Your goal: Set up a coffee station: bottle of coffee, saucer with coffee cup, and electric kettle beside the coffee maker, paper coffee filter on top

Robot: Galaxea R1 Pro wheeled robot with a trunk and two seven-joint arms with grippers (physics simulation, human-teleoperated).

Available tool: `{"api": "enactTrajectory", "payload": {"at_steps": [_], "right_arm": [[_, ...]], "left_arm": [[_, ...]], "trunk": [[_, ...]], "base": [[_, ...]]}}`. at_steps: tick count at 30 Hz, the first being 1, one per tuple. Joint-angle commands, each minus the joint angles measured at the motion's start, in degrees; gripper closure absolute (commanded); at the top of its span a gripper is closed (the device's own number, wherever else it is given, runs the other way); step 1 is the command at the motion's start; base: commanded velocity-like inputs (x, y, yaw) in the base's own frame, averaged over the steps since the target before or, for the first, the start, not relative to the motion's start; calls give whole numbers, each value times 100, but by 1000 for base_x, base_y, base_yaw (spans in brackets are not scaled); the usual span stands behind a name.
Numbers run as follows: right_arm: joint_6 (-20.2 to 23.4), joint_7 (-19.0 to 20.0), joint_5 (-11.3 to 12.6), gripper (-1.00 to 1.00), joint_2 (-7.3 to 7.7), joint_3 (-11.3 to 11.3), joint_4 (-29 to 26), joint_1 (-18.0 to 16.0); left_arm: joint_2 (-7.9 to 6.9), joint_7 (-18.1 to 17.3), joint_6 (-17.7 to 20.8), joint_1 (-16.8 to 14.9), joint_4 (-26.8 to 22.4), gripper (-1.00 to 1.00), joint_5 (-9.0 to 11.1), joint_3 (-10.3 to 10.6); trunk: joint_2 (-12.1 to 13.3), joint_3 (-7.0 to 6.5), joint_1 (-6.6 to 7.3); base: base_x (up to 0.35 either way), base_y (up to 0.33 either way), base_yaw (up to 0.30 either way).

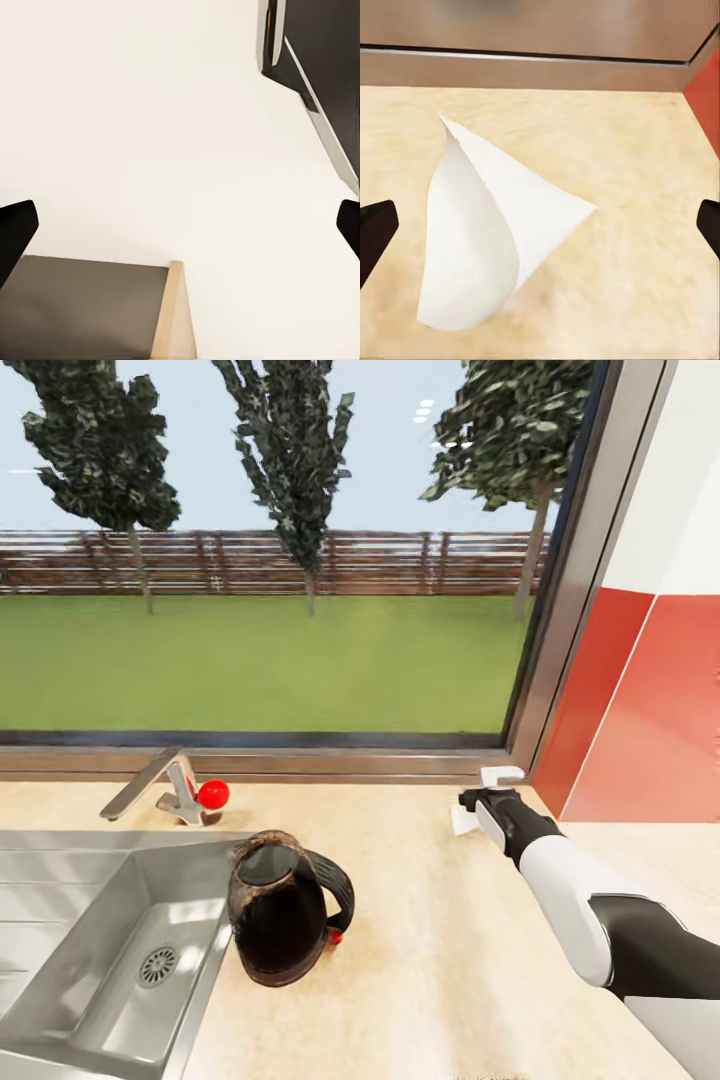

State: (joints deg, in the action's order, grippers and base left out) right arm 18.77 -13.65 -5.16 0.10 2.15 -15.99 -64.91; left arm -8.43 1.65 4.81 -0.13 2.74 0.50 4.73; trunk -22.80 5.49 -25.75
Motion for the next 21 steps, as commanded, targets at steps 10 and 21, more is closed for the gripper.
{"api": "enactTrajectory", "payload": {"at_steps": [10, 21], "right_arm": [[40, 3, -55, -100, -26, 22, 40, -4], [-116, 5, -55, -100, -28, 22, 52, -4]], "left_arm": [[8, 11, 25, 56, -2, -100, 2, 46], [8, 11, 27, 57, -2, -100, 2, 46]], "trunk": [[-12, 60, -3], [-12, 146, -3]], "base": [[0, 0, -85], [0, 0, -3]]}}
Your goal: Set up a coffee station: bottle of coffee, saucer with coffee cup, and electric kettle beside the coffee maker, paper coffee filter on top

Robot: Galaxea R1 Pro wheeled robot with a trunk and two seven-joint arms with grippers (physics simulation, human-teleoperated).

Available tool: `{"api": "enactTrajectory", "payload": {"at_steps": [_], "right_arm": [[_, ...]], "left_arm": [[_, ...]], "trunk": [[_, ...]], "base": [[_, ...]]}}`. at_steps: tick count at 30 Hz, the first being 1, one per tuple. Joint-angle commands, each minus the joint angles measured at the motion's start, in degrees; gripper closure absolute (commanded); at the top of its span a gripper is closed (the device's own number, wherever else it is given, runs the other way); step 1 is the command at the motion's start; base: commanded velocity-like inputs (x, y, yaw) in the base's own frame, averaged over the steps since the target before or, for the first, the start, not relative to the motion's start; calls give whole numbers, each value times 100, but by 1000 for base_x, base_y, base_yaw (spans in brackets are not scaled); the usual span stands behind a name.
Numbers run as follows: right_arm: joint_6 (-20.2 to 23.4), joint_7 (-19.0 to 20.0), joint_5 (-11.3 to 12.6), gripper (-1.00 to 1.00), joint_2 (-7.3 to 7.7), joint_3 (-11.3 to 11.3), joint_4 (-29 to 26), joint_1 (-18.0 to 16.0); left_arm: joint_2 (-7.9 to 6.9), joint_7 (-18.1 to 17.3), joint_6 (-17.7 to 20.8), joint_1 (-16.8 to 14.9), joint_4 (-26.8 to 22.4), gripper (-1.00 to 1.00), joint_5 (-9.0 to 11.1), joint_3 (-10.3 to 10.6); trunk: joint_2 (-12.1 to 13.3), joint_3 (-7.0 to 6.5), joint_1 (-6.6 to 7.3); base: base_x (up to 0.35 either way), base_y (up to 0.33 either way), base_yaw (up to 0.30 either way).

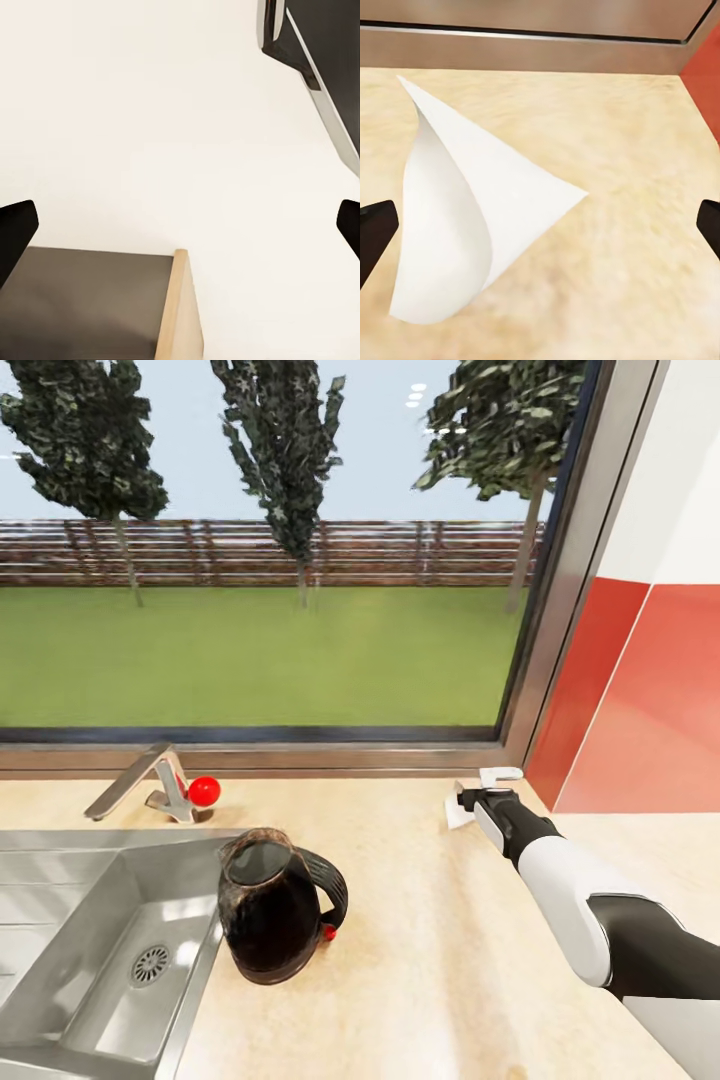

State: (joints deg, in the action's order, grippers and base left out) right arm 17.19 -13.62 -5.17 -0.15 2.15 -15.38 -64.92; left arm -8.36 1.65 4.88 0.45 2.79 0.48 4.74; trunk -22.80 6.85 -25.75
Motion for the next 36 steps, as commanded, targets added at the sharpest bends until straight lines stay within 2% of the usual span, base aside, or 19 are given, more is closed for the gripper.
{"api": "enactTrajectory", "payload": {"at_steps": [1, 21, 25, 36], "right_arm": [[37, 3, -54, -100, -3, 22, -9, -3], [21, 6, -54, -100, 6, 22, -9, -3], [-133, 6, -54, -100, 6, 22, -4, -3], [-181, 5, -54, -100, 21, 22, 0, -3]], "left_arm": [[1, 13, 17, -1, -7, -100, 5, 45], [1, 15, 18, -1, -7, -100, 5, 45], [1, 15, 18, -1, -7, -100, 5, 45], [1, 17, 20, -1, -7, -100, 5, 45]], "trunk": [[-11, 20, -3], [-11, 202, -3], [-11, 238, -3], [-11, 338, -3]], "base": [[0, 0, 0], [0, 0, 0], [0, 0, 0], [0, 0, 0]]}}
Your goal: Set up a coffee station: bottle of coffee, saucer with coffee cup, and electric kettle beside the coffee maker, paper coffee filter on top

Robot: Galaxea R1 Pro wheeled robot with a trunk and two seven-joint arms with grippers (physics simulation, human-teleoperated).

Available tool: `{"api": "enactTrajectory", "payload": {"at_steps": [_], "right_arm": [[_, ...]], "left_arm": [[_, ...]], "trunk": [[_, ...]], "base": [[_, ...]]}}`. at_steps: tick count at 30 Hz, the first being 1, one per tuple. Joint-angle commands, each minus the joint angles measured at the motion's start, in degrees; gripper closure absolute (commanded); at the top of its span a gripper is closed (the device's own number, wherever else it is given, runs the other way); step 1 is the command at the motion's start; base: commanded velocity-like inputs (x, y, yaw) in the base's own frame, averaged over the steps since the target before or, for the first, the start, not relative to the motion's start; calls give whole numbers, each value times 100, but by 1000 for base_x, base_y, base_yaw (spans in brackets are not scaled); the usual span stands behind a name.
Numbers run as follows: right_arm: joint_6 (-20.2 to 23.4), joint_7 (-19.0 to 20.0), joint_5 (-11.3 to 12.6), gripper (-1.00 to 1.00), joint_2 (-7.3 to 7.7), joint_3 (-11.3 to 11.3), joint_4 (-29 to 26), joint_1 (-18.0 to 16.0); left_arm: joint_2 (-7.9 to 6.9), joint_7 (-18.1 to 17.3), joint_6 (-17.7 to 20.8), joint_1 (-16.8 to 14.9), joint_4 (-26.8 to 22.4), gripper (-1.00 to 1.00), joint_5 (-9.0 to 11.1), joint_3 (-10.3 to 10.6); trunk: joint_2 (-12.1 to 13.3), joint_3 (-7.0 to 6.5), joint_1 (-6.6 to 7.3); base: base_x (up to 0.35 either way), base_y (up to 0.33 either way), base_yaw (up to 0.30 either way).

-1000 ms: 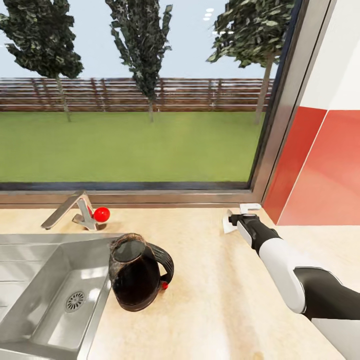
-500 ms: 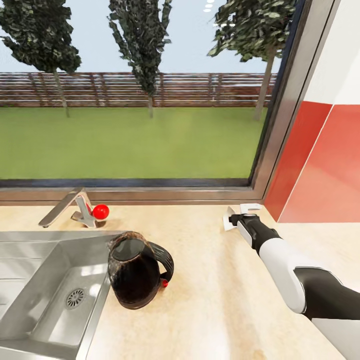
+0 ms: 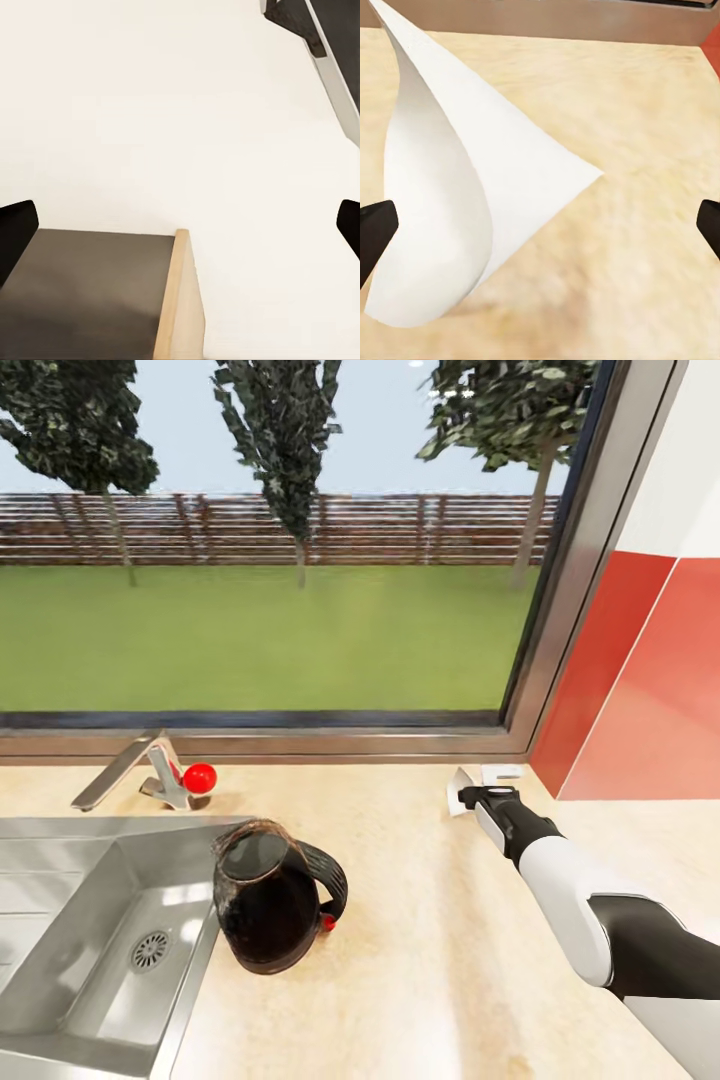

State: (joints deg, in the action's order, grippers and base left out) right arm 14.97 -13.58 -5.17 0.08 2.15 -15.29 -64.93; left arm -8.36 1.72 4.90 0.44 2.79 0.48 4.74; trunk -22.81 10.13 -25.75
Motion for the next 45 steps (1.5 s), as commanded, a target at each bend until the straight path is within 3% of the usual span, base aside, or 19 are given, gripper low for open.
{"api": "enactTrajectory", "payload": {"at_steps": [1, 24, 45], "right_arm": [[42, 2, -54, -100, -1, 22, -10, -2], [50, -3, -54, -100, 9, 22, -19, -2], [50, 4, -54, -100, 9, 22, -10, -2]], "left_arm": [[1, 9, 18, -1, -7, -100, 5, 45], [1, 11, 19, -1, -6, -100, 5, 45], [1, 13, 18, 61, -7, -100, 5, 45]], "trunk": [[-11, 17, -3], [-11, 32, -3], [-11, 212, -3]], "base": [[0, 0, 0], [0, 0, 0], [0, 0, 0]]}}
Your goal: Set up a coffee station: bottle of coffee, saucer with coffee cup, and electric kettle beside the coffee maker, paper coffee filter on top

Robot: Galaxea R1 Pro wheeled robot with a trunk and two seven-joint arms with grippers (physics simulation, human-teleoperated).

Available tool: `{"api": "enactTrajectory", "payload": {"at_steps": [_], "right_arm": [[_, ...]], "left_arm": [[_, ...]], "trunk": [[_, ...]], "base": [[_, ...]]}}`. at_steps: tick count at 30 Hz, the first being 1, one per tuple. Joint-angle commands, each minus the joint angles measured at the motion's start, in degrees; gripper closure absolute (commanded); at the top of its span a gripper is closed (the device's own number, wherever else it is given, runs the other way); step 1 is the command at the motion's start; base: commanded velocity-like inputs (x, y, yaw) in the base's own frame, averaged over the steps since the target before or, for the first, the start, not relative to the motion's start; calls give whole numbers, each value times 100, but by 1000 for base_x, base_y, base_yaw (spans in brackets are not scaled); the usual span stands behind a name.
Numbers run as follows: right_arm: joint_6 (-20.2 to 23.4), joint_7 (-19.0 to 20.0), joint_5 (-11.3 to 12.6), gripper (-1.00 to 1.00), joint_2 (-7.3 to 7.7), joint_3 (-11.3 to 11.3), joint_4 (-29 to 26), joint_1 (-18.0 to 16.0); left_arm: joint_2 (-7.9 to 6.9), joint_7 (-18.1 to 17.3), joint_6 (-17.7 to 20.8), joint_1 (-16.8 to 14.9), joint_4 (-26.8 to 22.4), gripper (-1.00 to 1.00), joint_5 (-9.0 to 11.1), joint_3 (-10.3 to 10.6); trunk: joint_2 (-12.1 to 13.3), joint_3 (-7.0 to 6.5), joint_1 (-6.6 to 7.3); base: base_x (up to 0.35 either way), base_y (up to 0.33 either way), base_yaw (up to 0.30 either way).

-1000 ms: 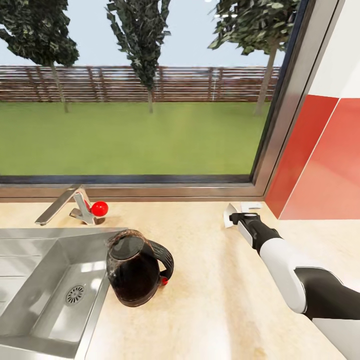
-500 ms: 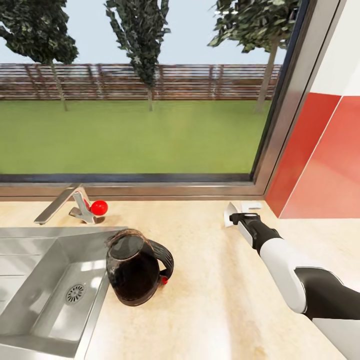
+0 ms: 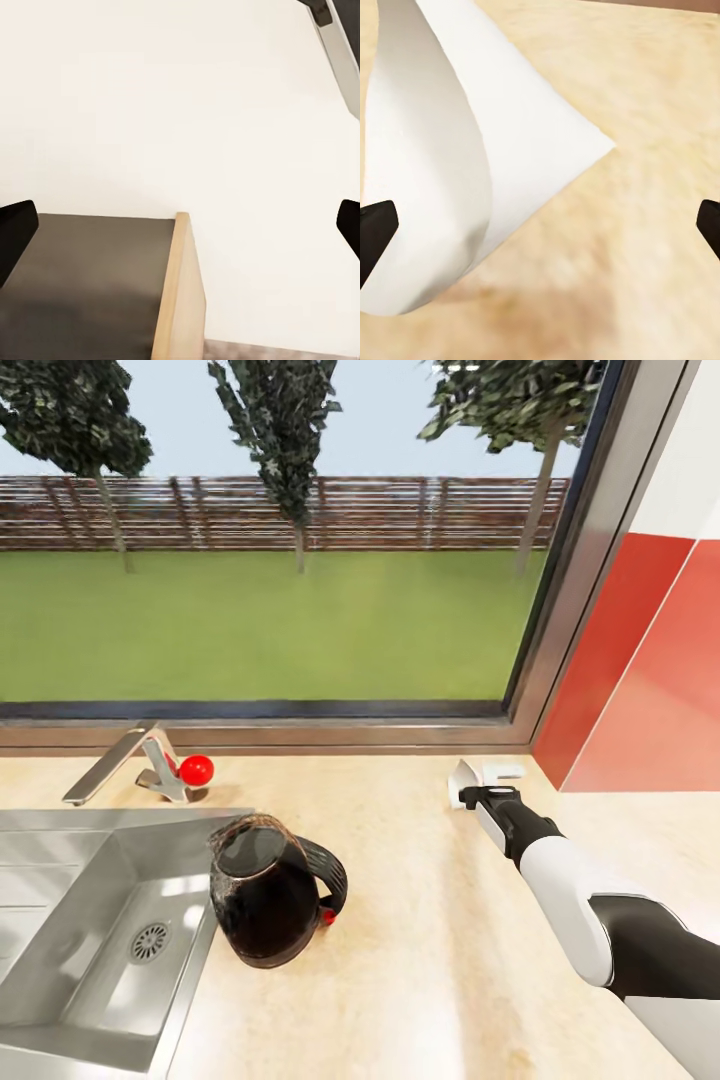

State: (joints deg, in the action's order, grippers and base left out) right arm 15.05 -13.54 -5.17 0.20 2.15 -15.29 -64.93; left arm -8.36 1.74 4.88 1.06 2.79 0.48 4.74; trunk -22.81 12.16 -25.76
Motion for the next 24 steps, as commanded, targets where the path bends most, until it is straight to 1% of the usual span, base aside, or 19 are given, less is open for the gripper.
{"api": "enactTrajectory", "payload": {"at_steps": [1, 21, 24], "right_arm": [[42, 1, -54, -100, -2, 22, -10, -2], [29, 9, -54, -100, -2, 22, -16, -2], [-73, 9, -54, -100, -1, 22, -14, -2]], "left_arm": [[1, 11, 20, 0, -7, -100, 5, 45], [1, 11, 14, 9, -6, -100, 5, 45], [1, 11, 14, 9, -6, -100, 5, 45]], "trunk": [[-10, 18, -3], [-10, 193, -3], [-10, 198, -3]], "base": [[0, 0, 0], [0, 0, 0], [0, 0, 0]]}}
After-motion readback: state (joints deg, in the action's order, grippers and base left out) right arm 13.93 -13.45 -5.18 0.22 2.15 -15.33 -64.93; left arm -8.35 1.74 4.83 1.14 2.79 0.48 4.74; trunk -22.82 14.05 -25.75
